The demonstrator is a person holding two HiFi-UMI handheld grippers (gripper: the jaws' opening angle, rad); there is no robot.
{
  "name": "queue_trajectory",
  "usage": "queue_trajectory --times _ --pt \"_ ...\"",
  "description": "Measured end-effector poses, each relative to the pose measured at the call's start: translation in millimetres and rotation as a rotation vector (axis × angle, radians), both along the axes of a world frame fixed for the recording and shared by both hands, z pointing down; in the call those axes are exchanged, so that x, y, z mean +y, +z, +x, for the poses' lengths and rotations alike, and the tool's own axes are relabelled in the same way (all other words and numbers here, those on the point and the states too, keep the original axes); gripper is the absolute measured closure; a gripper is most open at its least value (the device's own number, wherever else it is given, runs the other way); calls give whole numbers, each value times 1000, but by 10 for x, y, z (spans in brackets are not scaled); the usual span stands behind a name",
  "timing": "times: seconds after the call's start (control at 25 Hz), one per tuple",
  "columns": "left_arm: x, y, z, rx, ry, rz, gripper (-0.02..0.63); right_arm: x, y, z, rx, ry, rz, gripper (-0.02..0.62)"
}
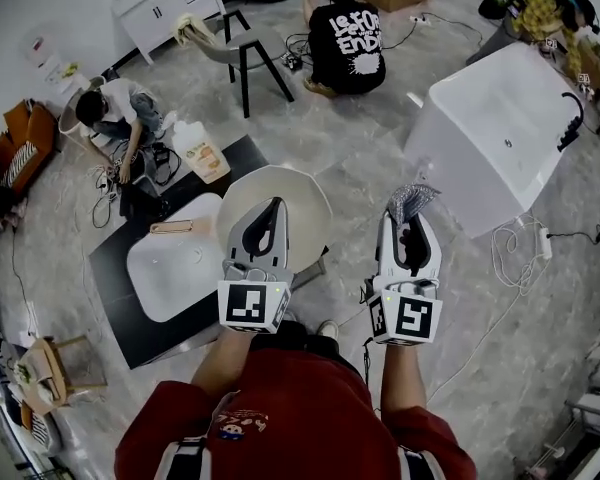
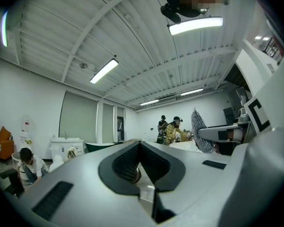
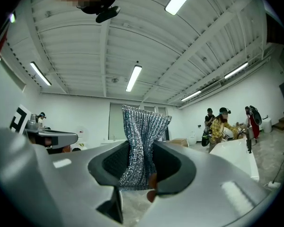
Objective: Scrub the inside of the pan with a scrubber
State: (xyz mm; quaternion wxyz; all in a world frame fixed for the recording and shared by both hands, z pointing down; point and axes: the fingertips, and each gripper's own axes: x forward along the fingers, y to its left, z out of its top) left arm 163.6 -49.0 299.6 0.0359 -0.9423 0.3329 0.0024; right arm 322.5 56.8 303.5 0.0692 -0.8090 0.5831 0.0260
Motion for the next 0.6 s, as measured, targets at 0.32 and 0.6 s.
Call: queue_trajectory --times 0.32,0.6 --pt "-616 172 -393 5 -87 -12 600 -752 101 -358 2 -93 -27 437" --pt "-1111 237 -772 21 -145 -28 600 -1432 179 -742 3 -189 -62 439"
